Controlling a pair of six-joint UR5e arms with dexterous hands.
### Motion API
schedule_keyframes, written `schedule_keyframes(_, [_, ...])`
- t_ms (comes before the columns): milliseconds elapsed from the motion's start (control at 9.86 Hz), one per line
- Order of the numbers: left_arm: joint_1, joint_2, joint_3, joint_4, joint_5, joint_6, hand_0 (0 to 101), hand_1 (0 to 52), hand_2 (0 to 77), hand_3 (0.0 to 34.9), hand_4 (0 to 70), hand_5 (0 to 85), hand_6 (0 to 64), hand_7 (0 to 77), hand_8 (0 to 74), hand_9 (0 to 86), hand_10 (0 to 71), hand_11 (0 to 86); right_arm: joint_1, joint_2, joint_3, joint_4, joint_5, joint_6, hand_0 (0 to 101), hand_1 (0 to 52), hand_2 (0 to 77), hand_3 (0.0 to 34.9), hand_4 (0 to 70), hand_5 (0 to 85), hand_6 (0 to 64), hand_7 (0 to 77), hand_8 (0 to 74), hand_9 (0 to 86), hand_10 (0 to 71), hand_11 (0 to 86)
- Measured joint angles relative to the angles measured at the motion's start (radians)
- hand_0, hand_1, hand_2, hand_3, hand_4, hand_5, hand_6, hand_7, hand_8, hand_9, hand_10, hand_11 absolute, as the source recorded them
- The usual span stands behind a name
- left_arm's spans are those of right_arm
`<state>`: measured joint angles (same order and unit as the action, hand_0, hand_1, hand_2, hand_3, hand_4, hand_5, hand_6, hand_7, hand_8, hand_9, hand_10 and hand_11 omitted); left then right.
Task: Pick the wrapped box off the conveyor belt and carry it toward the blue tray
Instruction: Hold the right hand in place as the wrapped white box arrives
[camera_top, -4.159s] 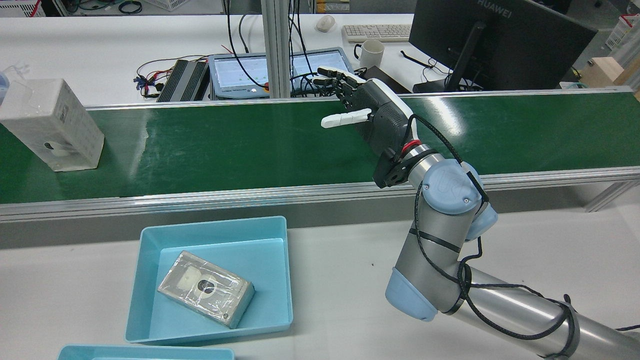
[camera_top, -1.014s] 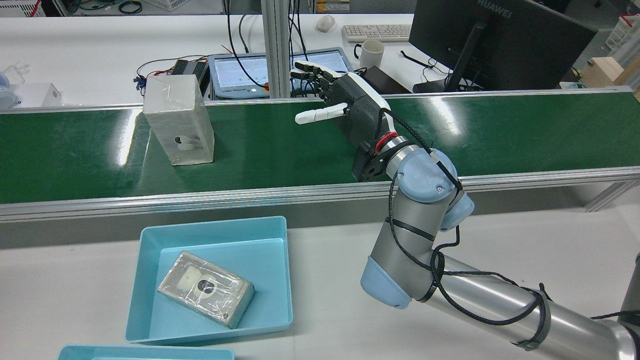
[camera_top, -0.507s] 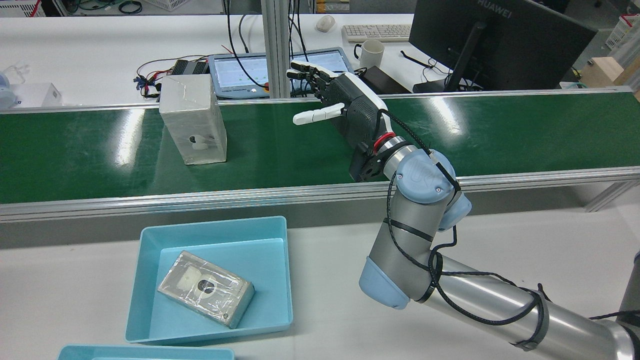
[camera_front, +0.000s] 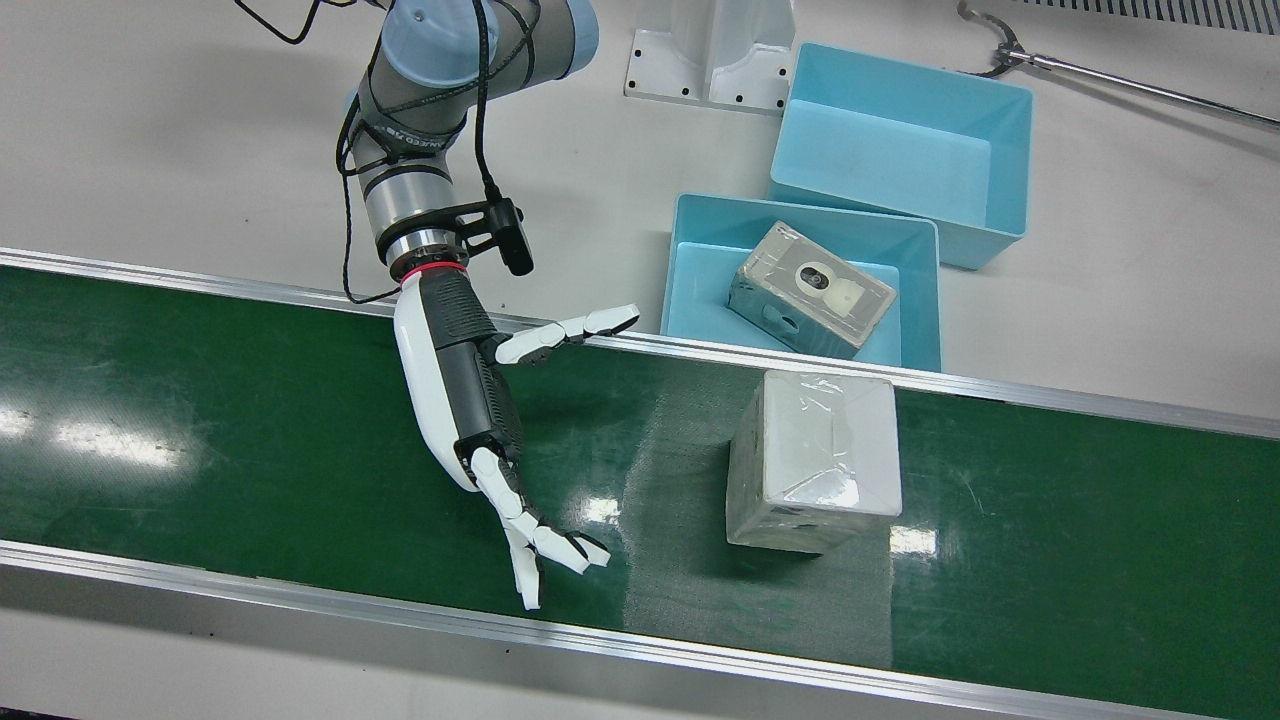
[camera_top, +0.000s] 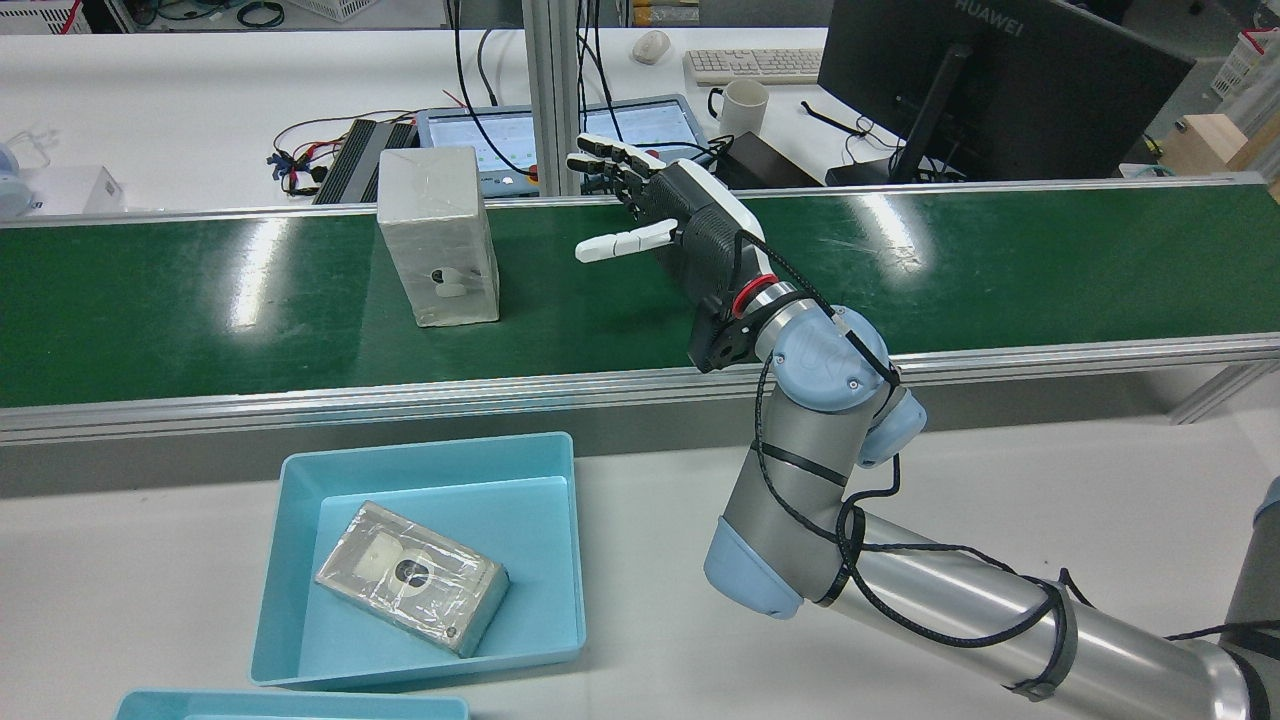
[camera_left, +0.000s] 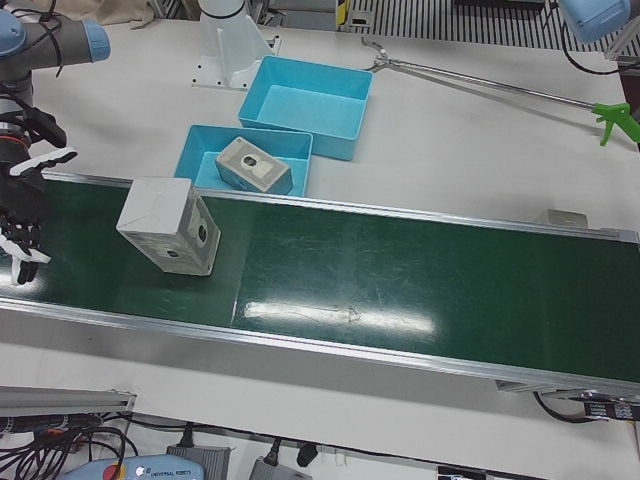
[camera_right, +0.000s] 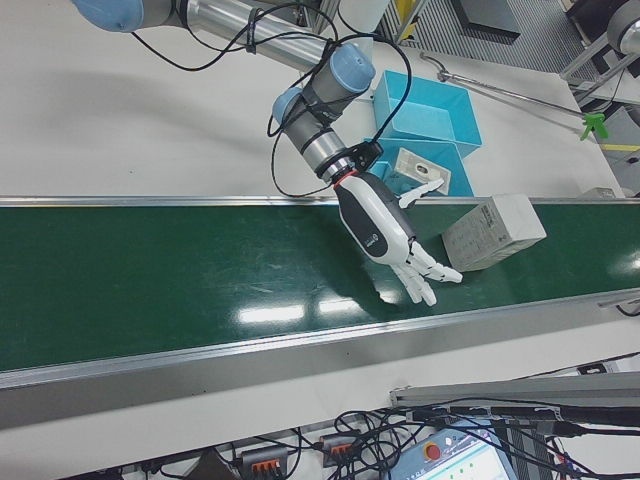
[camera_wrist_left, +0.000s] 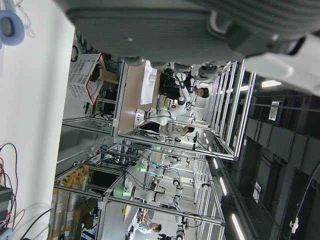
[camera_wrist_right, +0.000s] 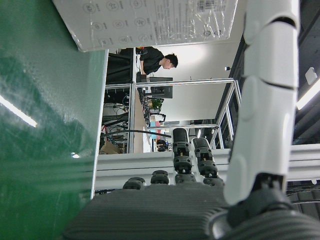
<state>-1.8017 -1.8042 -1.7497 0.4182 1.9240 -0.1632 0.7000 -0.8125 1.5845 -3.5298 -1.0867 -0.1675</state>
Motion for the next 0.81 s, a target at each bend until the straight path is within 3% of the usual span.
schedule_keyframes(406, [0.0,0.0,0.0,0.0,0.0,0.0,0,0.0,0.5,0.0,0.0,1.1,0.5,0.5,0.5,0.5,0.5,0.5,-0.011,-0.003,0.0,0.0,0.001,-0.003,47,13.1,7.6,1.1,7.6,13.1,5.5,17.5,1.6,2.7,0.0,1.1])
schedule_keyframes(812, [0.0,0.0,0.0,0.0,0.0,0.0,0,0.0,0.5,0.0,0.0,0.5,0.5,0.5,0.5,0.5,0.5,0.5,-0.02,-0.002,-0.011,0.0,0.001,-0.011,47,13.1,7.6,4.7,6.0,12.5,3.3,14.2,0.0,1.6,0.0,1.1])
